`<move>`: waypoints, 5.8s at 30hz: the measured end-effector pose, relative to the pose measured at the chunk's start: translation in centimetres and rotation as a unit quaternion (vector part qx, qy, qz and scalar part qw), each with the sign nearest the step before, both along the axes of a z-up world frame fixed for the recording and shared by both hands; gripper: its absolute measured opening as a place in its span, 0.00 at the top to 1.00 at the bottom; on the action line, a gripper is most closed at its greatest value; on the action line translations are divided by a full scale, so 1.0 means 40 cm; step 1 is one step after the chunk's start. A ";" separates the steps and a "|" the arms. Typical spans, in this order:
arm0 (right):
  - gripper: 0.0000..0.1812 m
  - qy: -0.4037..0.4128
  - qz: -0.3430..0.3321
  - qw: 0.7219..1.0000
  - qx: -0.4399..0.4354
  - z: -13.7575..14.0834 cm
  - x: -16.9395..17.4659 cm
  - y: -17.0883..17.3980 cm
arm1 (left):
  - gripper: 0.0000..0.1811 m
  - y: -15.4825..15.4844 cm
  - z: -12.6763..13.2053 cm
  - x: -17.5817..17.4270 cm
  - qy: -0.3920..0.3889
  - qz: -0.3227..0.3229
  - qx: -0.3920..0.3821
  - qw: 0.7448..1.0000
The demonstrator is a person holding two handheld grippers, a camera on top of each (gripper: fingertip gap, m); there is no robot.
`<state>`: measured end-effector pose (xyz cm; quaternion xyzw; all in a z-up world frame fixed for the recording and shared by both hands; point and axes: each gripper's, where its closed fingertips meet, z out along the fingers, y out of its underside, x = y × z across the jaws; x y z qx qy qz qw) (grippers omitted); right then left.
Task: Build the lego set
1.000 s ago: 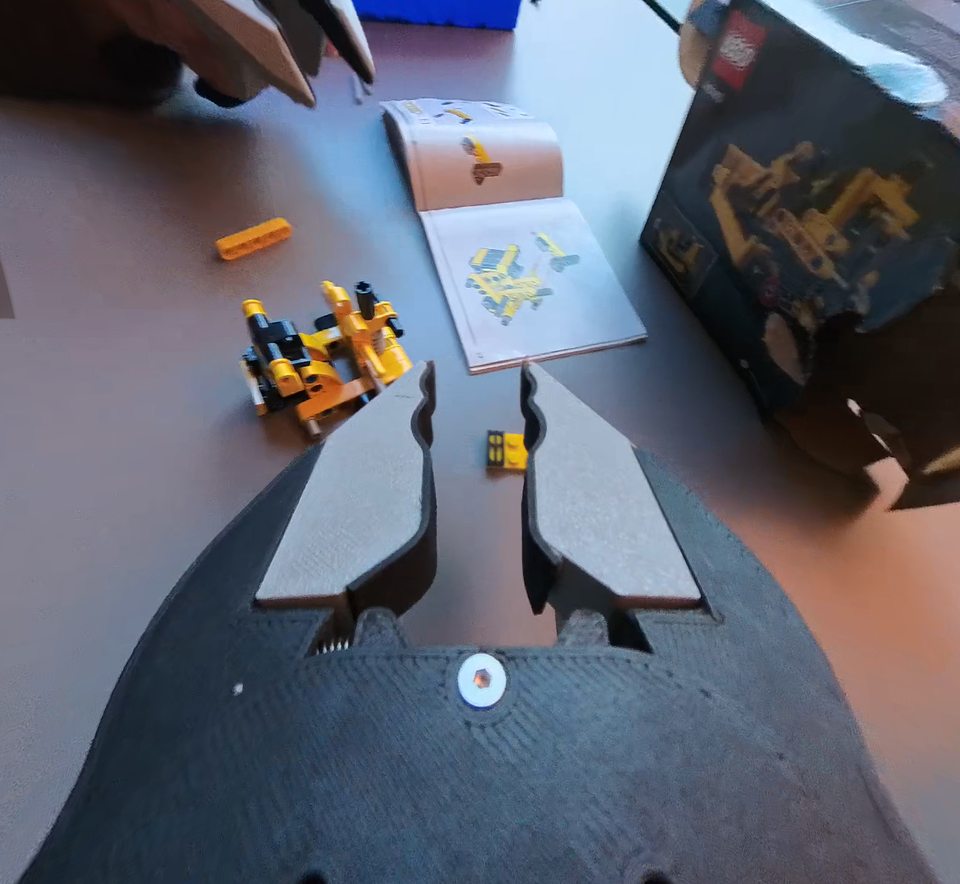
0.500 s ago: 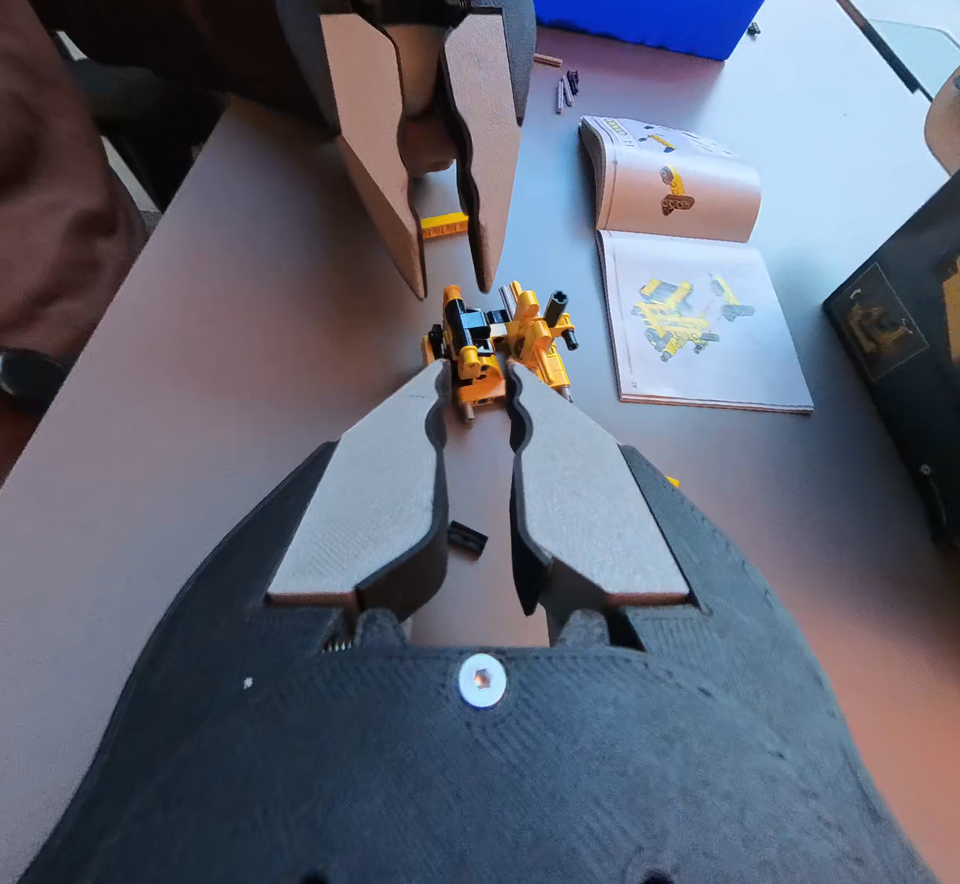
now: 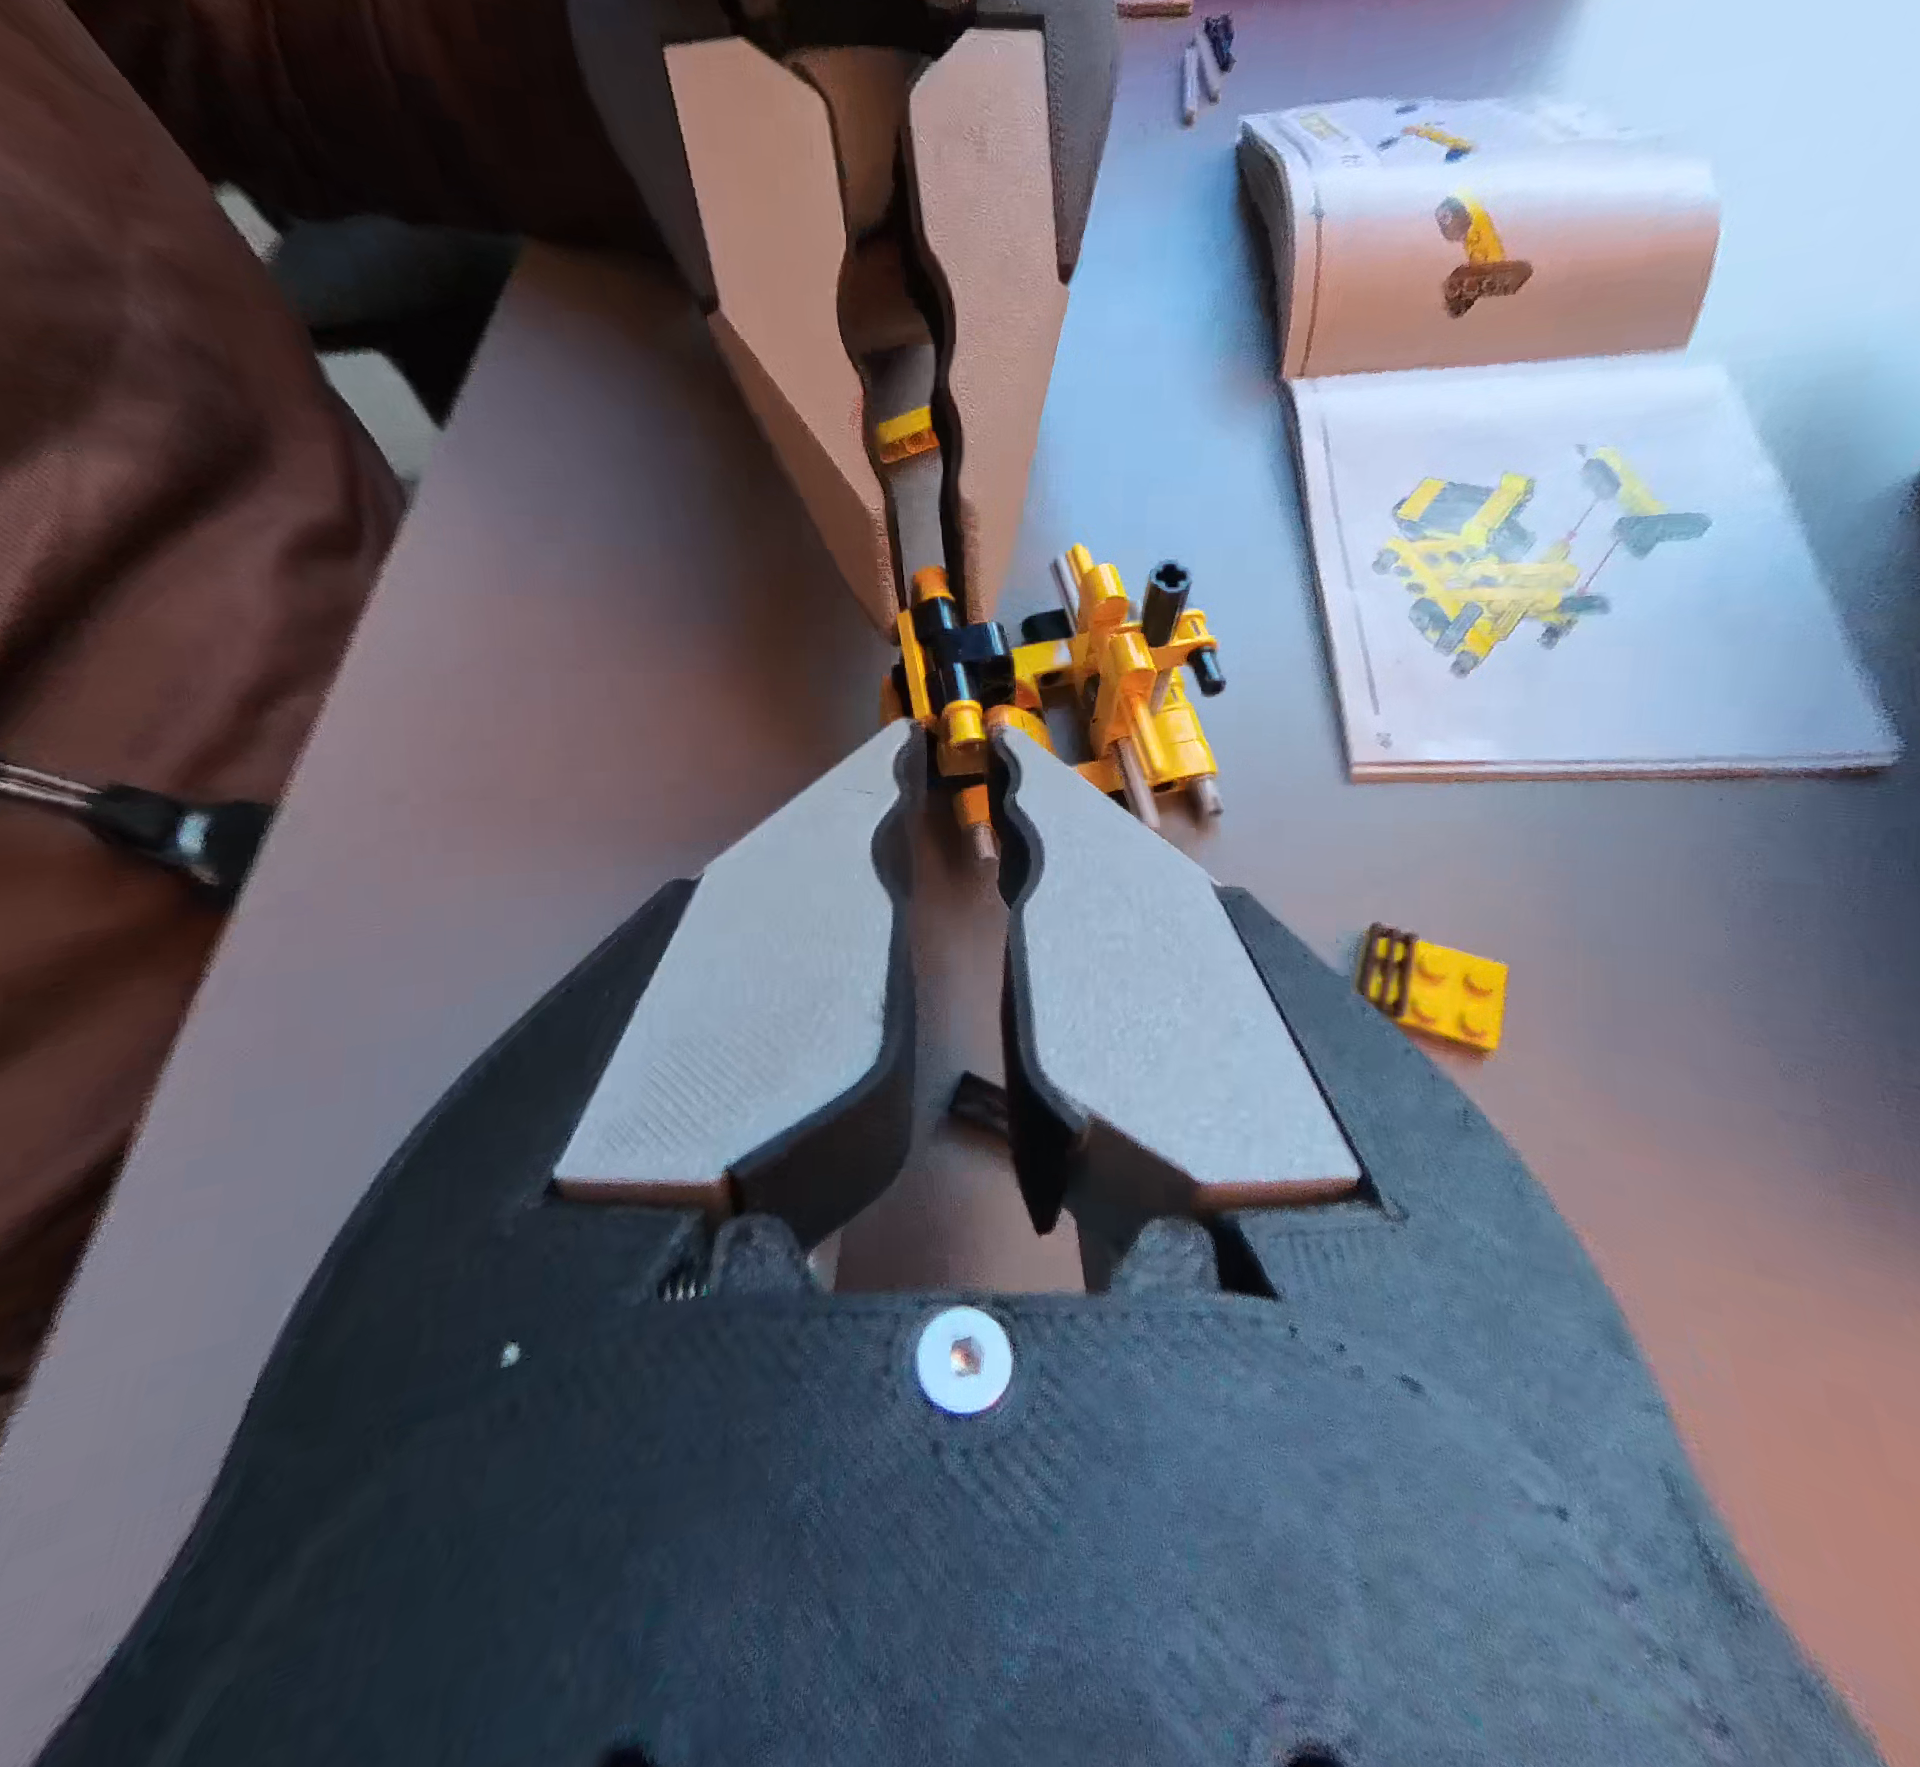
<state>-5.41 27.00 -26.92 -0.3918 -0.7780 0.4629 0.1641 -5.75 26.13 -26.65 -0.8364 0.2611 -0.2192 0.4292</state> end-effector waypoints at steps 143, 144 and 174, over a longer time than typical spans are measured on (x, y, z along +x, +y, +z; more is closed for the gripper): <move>0.94 -0.068 -0.073 0.991 0.084 -0.061 -0.048 0.005 | 0.92 0.092 0.040 -0.132 -0.017 0.167 0.051 0.985; 0.95 -0.072 -0.080 0.990 0.086 -0.066 -0.055 0.000 | 0.92 0.092 0.040 -0.132 -0.018 0.167 0.051 0.984; 0.98 -0.063 -0.177 0.981 0.057 -0.065 -0.131 0.018 | 0.92 0.059 0.006 -0.142 0.271 0.111 0.178 0.939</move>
